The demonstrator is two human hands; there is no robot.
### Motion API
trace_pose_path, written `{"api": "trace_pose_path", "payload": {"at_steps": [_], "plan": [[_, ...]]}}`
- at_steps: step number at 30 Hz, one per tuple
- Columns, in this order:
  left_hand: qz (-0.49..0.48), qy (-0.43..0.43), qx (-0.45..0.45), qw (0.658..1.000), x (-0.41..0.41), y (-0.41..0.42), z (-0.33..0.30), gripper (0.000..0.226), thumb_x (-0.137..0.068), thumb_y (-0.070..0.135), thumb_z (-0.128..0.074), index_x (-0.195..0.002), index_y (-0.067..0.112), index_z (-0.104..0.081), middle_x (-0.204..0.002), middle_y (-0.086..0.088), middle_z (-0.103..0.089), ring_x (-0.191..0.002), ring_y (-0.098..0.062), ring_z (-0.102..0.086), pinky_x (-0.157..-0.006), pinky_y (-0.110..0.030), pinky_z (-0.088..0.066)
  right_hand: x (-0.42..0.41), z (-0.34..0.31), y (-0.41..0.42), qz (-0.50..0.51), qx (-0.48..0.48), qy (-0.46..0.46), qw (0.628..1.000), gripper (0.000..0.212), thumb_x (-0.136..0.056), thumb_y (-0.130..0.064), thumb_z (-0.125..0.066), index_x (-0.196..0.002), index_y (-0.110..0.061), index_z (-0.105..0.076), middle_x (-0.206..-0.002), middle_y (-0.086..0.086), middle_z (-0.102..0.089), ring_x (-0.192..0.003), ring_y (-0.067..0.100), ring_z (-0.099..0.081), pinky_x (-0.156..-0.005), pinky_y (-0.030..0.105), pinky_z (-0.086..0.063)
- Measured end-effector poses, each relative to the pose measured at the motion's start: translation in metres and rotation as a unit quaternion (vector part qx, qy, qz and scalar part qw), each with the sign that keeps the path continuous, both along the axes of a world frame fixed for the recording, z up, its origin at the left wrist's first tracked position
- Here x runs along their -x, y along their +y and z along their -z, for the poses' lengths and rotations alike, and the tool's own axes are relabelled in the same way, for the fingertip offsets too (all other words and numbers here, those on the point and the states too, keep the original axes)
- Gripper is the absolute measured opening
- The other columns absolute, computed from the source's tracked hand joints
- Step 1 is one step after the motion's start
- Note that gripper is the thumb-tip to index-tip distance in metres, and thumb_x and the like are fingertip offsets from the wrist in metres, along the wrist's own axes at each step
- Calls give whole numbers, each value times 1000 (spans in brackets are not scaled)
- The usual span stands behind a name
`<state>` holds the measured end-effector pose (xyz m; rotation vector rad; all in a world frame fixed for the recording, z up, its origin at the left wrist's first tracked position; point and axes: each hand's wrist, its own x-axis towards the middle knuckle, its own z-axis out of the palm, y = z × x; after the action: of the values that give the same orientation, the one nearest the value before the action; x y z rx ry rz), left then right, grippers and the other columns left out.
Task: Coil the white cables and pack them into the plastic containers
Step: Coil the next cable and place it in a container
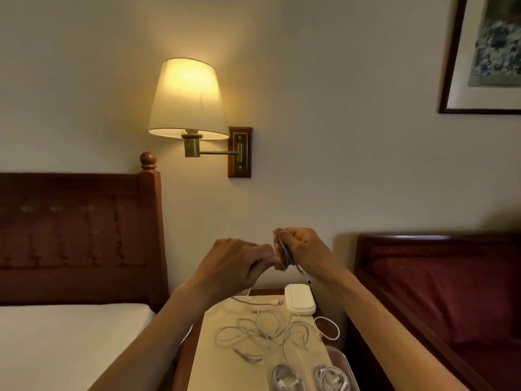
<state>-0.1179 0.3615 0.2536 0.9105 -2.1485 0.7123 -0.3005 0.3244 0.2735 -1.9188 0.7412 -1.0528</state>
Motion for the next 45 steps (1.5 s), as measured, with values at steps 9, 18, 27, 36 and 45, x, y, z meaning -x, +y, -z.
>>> {"api": "trace_pose_path", "payload": {"at_steps": [9,18,27,36,45], "plan": [[-27,2,40,999,5,34,13,43,-88,62,-47,-72,24,-56,-57,11,-57,-48,-7,-52,-45,-24,-40,1,37,57,-28,-49,24,998,39,-104,-20,-40,-69,-10,-53,-52,1,-39,-45,12,-32,-48,27,-26],[41,133,-71,988,-9,49,16,31,-96,53,-46,-70,37,-46,-52,18,-44,-47,-5,-48,-49,-18,-32,11,32,88,-132,-255,-131,949,39,-105,-28,-31,-74,-14,-50,-51,-7,-24,-46,9,-17,-48,25,-16],[11,314,-162,936,-51,49,70,31,-102,31,-42,-75,22,-55,-64,3,-51,-58,-20,-49,-58,-35,-39,40,28,82,-218,-301,-275,887,38,-104,-28,-31,-74,-15,-50,-48,-9,-25,-40,7,-22,-42,21,-28],[-234,352,-178,889,-61,58,102,16,-100,14,-49,-91,22,-60,-83,-2,-66,-75,-23,-64,-65,-34,-53,44,34,80,-190,-313,-259,894,33,-102,-32,-39,-76,-14,-51,-53,-7,-25,-44,8,-27,-48,22,-31],[-38,-82,-426,900,30,130,31,23,-100,25,-41,-83,25,-57,-71,17,-54,-69,-4,-51,-69,-23,-42,34,40,91,-33,-110,-125,985,38,-103,-30,-42,-77,-9,-60,-74,17,-71,-67,28,-68,-68,35,-52]]}}
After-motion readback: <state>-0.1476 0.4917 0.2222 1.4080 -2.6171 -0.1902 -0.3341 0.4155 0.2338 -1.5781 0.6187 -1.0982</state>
